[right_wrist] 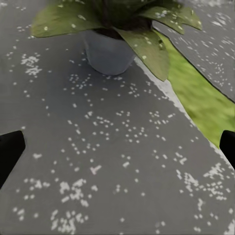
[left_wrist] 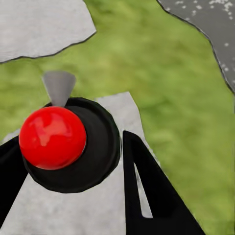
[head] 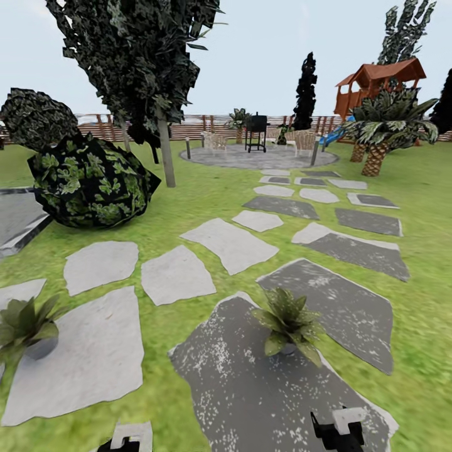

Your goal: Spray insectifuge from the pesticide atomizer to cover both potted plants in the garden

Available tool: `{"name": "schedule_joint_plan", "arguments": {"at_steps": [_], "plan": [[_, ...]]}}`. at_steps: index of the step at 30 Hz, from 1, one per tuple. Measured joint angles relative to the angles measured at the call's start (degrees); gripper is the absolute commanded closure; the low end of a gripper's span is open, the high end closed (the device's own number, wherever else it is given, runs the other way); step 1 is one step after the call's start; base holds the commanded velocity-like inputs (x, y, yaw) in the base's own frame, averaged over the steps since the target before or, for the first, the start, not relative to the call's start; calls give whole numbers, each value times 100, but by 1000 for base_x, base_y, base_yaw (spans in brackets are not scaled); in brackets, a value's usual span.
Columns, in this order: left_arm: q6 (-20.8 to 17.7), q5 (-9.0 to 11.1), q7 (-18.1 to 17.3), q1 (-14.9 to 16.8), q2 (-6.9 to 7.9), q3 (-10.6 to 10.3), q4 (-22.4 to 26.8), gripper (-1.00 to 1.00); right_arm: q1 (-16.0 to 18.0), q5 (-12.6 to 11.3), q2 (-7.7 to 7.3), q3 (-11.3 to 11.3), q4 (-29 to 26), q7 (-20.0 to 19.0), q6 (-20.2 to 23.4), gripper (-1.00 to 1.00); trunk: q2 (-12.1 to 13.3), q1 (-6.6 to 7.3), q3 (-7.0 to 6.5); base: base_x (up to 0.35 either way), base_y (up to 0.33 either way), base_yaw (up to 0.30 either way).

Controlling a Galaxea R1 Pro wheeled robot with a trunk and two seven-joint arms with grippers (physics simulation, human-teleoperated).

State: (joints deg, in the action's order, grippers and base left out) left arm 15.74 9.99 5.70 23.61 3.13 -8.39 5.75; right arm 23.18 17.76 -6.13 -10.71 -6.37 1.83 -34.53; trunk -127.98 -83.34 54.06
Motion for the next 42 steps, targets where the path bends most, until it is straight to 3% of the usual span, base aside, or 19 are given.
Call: {"name": "schedule_joint_plan", "arguments": {"at_steps": [4, 6, 8, 11, 21, 42], "plan": [[43, 49, 39, -105, -53, -6, -203, 100, 0, 0, 2, 3, 0, 0, 0, -100, 0, 0, 0, 0, 0, 278], [390, 53, 45, -124, -58, -6, -219, 100, 0, 0, 2, 1, 0, 0, 0, -100, 0, 0, -1, 0, 0, 278], [1055, 56, 45, -137, -44, 1, -225, 100, 0, 0, 0, 2, 0, 0, 0, -100, 0, 0, -1, 0, 0, 278], [1260, 46, 25, -218, -45, 13, -303, 100, 0, 0, -2, 0, 0, 0, 0, -100, 0, 0, 0, 0, 0, 278], [1282, 39, -1, -812, -38, 3, -531, 100, 0, 0, -2, 2, 1, 0, 0, -100, 0, 0, 0, 0, 0, 278], [1274, 40, -30, -856, -57, 2, -639, 100, 0, 0, 1, 5, 9, 0, 0, -100, 0, 0, -1, 0, 0, 278]]}}
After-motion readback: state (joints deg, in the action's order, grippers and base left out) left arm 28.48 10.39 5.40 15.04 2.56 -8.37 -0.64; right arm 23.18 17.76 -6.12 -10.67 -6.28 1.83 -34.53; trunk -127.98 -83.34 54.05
